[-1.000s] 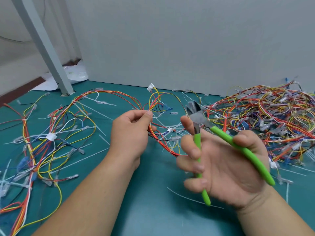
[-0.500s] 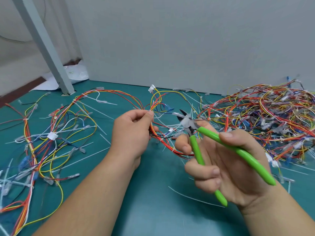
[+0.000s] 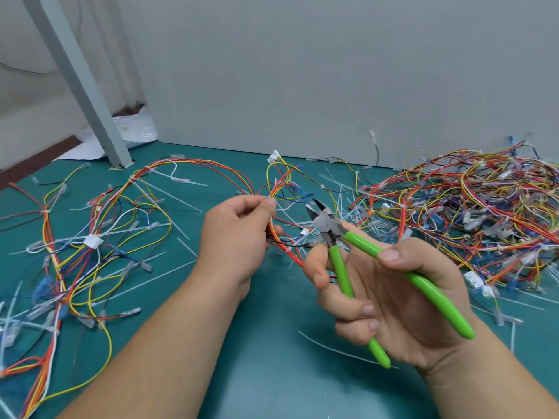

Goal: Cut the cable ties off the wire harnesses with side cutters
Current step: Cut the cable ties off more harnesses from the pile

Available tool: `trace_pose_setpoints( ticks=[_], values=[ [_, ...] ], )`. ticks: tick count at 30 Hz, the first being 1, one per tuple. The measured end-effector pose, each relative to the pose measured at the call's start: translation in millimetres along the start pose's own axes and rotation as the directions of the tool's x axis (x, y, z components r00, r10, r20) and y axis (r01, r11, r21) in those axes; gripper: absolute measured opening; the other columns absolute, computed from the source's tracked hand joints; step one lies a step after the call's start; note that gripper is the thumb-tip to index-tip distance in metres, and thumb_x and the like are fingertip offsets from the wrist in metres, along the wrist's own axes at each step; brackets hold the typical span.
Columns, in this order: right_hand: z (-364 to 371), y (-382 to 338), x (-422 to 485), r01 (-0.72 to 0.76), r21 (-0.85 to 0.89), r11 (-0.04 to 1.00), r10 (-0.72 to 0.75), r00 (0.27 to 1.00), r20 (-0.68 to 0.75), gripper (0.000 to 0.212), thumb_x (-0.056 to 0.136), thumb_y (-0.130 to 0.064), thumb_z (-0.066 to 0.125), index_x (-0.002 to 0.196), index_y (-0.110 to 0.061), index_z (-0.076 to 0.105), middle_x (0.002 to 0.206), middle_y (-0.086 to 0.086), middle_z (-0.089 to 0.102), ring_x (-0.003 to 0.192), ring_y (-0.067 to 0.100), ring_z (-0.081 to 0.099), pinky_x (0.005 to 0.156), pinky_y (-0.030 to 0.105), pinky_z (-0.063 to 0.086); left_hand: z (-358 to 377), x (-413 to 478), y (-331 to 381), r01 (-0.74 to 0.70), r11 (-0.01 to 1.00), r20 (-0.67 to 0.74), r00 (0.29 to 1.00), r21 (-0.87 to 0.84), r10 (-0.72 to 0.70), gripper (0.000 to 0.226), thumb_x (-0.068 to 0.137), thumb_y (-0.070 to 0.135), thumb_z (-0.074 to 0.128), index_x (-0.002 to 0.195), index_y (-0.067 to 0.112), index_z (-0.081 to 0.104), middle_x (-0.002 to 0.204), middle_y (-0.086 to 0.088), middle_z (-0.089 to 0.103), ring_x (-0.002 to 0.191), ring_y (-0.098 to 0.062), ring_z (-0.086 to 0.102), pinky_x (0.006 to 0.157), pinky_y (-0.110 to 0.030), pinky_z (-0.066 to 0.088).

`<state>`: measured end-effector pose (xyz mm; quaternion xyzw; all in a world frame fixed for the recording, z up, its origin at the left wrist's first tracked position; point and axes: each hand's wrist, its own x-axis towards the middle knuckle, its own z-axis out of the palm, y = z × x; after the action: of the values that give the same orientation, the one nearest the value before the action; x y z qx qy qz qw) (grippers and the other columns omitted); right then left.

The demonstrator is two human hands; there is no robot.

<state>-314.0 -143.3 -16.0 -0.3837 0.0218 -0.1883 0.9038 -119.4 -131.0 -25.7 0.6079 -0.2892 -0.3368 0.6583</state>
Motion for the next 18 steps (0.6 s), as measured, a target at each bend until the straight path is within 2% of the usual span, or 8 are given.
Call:
trace_pose_setpoints(
  ticks=[4, 6, 9, 11, 14, 18],
  values=[
    [0.1, 4.2, 7.9, 0.032, -0.060, 0.998, -0.041, 0.989, -0.146, 0.051, 0.071, -0.027, 0.082, 0.114, -0.013, 0.059, 0.100, 0.014, 0.055, 0.063, 0.018, 0.040, 0.047, 0.023, 0.036, 2.6, -0.8, 0.8, 0.036, 0.996, 0.034, 0.999, -0.078, -0.034, 0.012, 0.094, 0.016, 0.070, 0.083, 0.019, 0.073, 0.064, 0.003, 0.069, 0.059, -0.010, 0.065, 0.051, -0.019, 0.048],
    [-1.0, 6.2, 12.0, 0.069, -0.049, 0.996, -0.079, 0.969, -0.233, 0.055, 0.066, -0.028, 0.085, 0.114, -0.015, 0.062, 0.099, 0.013, 0.058, 0.064, 0.020, 0.048, 0.049, 0.026, 0.043, 4.4, -1.7, 1.1, 0.048, 0.993, 0.043, 0.998, -0.107, -0.044, 0.012, 0.093, 0.015, 0.072, 0.083, 0.019, 0.075, 0.066, 0.001, 0.069, 0.061, -0.009, 0.066, 0.055, -0.021, 0.049],
    [-3.1, 9.0, 16.6, 0.098, -0.013, 0.995, -0.096, 0.930, -0.355, 0.062, 0.062, -0.029, 0.089, 0.116, -0.017, 0.061, 0.102, 0.015, 0.063, 0.074, 0.025, 0.061, 0.065, 0.041, 0.058, 5.9, -4.2, 0.6, 0.057, 0.991, 0.049, 0.997, -0.122, -0.051, 0.016, 0.092, 0.016, 0.073, 0.078, 0.021, 0.078, 0.066, 0.002, 0.070, 0.064, -0.011, 0.065, 0.065, -0.028, 0.049],
    [-3.5, 11.2, 19.3, 0.098, -0.003, 0.995, -0.091, 0.908, -0.410, 0.065, 0.059, -0.030, 0.091, 0.116, -0.015, 0.063, 0.104, 0.016, 0.067, 0.077, 0.027, 0.066, 0.077, 0.050, 0.059, 7.0, -5.7, 0.6, 0.054, 0.991, 0.054, 0.997, -0.124, -0.048, 0.021, 0.091, 0.017, 0.074, 0.073, 0.025, 0.080, 0.066, 0.001, 0.070, 0.064, -0.012, 0.064, 0.069, -0.032, 0.049],
    [-1.8, 13.2, 22.1, 0.093, 0.002, 0.996, -0.081, 0.879, -0.470, 0.063, 0.055, -0.031, 0.093, 0.109, -0.012, 0.067, 0.102, 0.016, 0.070, 0.074, 0.026, 0.069, 0.076, 0.049, 0.060, 9.0, -6.9, 0.7, 0.053, 0.991, 0.056, 0.997, -0.123, -0.047, 0.019, 0.090, 0.018, 0.075, 0.073, 0.024, 0.080, 0.066, 0.000, 0.070, 0.064, -0.014, 0.061, 0.072, -0.034, 0.050],
    [1.6, 12.1, 23.4, 0.102, 0.041, 0.994, -0.065, 0.848, -0.526, 0.035, 0.070, -0.030, 0.079, 0.099, -0.010, 0.073, 0.099, 0.016, 0.071, 0.071, 0.023, 0.072, 0.070, 0.043, 0.062, 9.7, -7.7, -0.6, 0.024, 0.996, 0.048, 0.999, -0.086, -0.020, 0.017, 0.091, 0.018, 0.075, 0.075, 0.023, 0.079, 0.066, 0.003, 0.071, 0.064, -0.011, 0.063, 0.073, -0.031, 0.052]
  ],
)
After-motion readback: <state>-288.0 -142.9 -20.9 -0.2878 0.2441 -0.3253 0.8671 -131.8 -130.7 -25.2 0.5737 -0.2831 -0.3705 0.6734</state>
